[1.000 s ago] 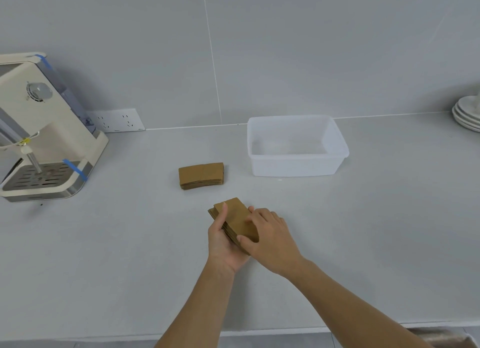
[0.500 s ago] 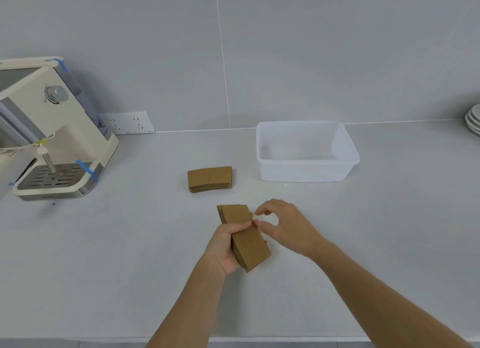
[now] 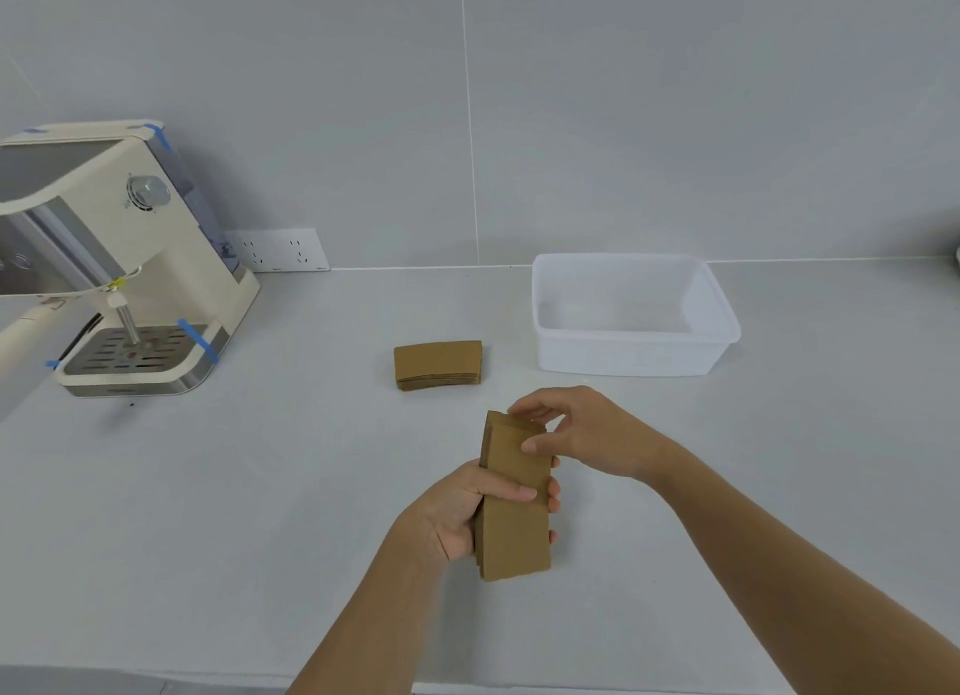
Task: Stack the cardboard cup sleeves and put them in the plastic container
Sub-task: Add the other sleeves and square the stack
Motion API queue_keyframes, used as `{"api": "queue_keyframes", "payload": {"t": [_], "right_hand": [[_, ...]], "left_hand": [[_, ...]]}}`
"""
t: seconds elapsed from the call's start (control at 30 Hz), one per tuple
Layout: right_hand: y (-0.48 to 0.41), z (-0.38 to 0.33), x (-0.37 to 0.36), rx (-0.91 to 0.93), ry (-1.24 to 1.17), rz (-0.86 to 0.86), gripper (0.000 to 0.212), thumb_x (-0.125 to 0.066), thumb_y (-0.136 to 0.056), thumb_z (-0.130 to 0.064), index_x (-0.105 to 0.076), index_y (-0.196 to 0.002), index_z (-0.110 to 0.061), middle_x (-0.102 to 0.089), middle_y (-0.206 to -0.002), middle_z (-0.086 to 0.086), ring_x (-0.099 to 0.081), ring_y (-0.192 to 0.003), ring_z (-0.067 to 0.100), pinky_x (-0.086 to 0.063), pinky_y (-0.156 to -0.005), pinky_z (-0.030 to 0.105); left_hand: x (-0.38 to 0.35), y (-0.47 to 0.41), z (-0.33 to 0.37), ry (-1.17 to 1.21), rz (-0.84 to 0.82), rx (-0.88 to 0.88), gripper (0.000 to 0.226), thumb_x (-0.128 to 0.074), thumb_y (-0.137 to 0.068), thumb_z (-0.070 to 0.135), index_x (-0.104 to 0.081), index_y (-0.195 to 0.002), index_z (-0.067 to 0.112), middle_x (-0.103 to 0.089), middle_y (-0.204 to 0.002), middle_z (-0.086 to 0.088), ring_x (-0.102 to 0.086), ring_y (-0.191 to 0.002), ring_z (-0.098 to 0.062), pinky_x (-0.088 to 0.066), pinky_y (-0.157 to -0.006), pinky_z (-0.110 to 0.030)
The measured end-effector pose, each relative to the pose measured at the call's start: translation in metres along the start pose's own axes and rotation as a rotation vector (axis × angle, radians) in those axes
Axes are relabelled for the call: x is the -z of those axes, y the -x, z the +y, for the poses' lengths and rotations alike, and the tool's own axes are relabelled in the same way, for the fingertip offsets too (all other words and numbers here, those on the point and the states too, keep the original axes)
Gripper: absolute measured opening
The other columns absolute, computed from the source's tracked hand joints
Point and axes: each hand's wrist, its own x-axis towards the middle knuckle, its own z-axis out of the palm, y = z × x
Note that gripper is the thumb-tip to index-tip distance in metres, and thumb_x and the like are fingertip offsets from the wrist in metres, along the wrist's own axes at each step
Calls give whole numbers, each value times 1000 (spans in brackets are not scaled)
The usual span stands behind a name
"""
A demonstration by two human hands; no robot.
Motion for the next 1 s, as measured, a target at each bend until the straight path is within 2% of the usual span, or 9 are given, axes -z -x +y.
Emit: {"api": "queue_keyframes", "payload": {"t": [0.07, 0.17, 0.33, 0.47, 0.57, 0.67, 0.77, 0.9, 1.0], "right_hand": [[0, -2, -2, -5, -34, -20, 34, -67, -81, -12, -62, -115, -14, -60, -94, -12, -56, -84, -2, -47, -66, 9], [-2, -3, -4, -11, -37, -43, 28, -69, -79, -12, -65, -106, -13, -61, -89, -10, -56, -82, 0, -44, -65, 4], [-2, -6, -3, -80, -62, -151, 13, -69, -77, -8, -62, -87, -13, -62, -79, -2, -57, -71, 9, -47, -68, 17], [-2, -7, -3, -81, -87, -142, 12, -66, -79, -4, -59, -84, -11, -62, -80, 3, -56, -70, 11, -47, -65, 18], [-2, -8, -1, -53, -146, -99, 11, -64, -80, -1, -60, -83, -10, -62, -82, 6, -57, -73, 14, -47, -69, 21], [-3, -10, 3, -20, -217, -44, 13, -64, -80, 2, -60, -82, -11, -62, -80, 7, -58, -74, 15, -48, -70, 21], [-4, -12, 10, 0, -285, 28, 15, -63, -81, 4, -60, -80, -11, -63, -78, 5, -60, -72, 13, -50, -69, 18], [-5, -7, 21, 18, -413, 161, 13, -61, -80, 6, -61, -84, -6, -66, -81, 5, -64, -70, 9, -51, -67, 15], [-8, -2, 28, 28, -498, 240, 13, -62, -81, 5, -62, -82, -8, -67, -82, 6, -63, -73, 13, -50, -71, 19]], "left_hand": [[2, 1, 0, -14, -20, 3, 34, -62, -70, 1, -66, -103, 9, -68, -89, -10, -65, -82, -24, -54, -81, -45], [4, 3, 0, -45, -39, 17, 32, -61, -71, 1, -66, -102, 10, -68, -88, -9, -65, -81, -23, -54, -81, -45], [4, 6, -1, -92, -81, 60, 31, -59, -73, 1, -66, -102, 11, -67, -88, -8, -64, -81, -22, -53, -82, -43], [3, 9, 3, -126, -26, 43, 34, -63, -73, 5, -62, -106, 11, -70, -90, -9, -66, -82, -24, -52, -83, -44], [4, 14, 14, -187, 13, -31, 35, -67, -74, 14, -63, -109, 15, -71, -100, -8, -66, -90, -25, -50, -91, -46], [10, 21, 28, -228, 53, -107, 53, -73, -67, 30, -62, -117, 17, -69, -105, -5, -65, -96, -22, -53, -86, -38], [19, 25, 37, -81, 175, -263, 73, -77, -63, 43, -55, -125, 13, -63, -114, -9, -59, -103, -24, -50, -84, -38], [37, 27, 30, 284, 299, -537, 81, -86, -51, 43, -57, -120, 12, -60, -119, -9, -58, -111, -22, -44, -96, -38], [35, 24, 12, 324, 314, -586, 97, -90, -41, 42, -52, -126, 13, -57, -127, -10, -53, -119, -23, -42, -97, -36]]}}
